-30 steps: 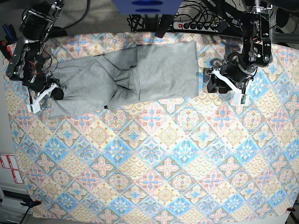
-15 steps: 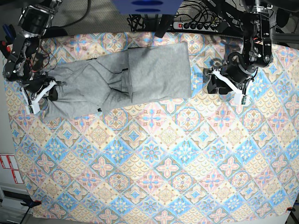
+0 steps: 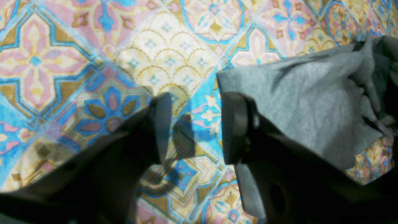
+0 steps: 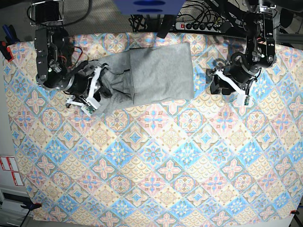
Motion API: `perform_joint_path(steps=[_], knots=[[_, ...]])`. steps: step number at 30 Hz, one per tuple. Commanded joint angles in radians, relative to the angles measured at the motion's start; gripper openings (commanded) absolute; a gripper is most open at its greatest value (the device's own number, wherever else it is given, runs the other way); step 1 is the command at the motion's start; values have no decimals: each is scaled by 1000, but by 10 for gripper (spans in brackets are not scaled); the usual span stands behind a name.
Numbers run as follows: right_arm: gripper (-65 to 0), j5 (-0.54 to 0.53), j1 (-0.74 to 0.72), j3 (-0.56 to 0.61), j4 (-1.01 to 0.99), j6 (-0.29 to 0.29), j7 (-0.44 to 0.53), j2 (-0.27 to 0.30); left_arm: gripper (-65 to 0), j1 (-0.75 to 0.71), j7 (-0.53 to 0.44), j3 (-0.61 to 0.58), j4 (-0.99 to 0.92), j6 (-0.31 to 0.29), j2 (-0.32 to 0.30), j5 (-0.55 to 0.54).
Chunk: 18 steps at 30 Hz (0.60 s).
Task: Fold the T-shirt properly
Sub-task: 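Fold the right gripper's end of the strip over toward the left gripper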
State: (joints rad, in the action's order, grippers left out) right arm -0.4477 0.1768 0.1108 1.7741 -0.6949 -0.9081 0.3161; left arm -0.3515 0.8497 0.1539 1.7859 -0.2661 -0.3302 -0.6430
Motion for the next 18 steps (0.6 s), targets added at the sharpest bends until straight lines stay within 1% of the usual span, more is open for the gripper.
perform_joint_path(steps=[1, 4, 10, 15, 18], knots=[[-643, -16, -10, 19, 31, -3, 24, 10, -388, 4, -14, 5, 15, -3, -8, -7], [-643, -16, -16, 94, 65, -3, 24, 10, -388, 4, -14, 5, 13, -3, -8, -7], [-643, -16, -102, 292, 82, -3, 24, 10, -388, 9, -14, 5, -36, -2, -8, -7], [-643, -16, -184, 442, 82, -3, 24, 7, -388, 6, -14, 5, -41, -2, -10, -5], [-643, -13, -224, 511, 69, -3, 24, -36, -388, 4, -14, 6, -41, 0, -13, -5]])
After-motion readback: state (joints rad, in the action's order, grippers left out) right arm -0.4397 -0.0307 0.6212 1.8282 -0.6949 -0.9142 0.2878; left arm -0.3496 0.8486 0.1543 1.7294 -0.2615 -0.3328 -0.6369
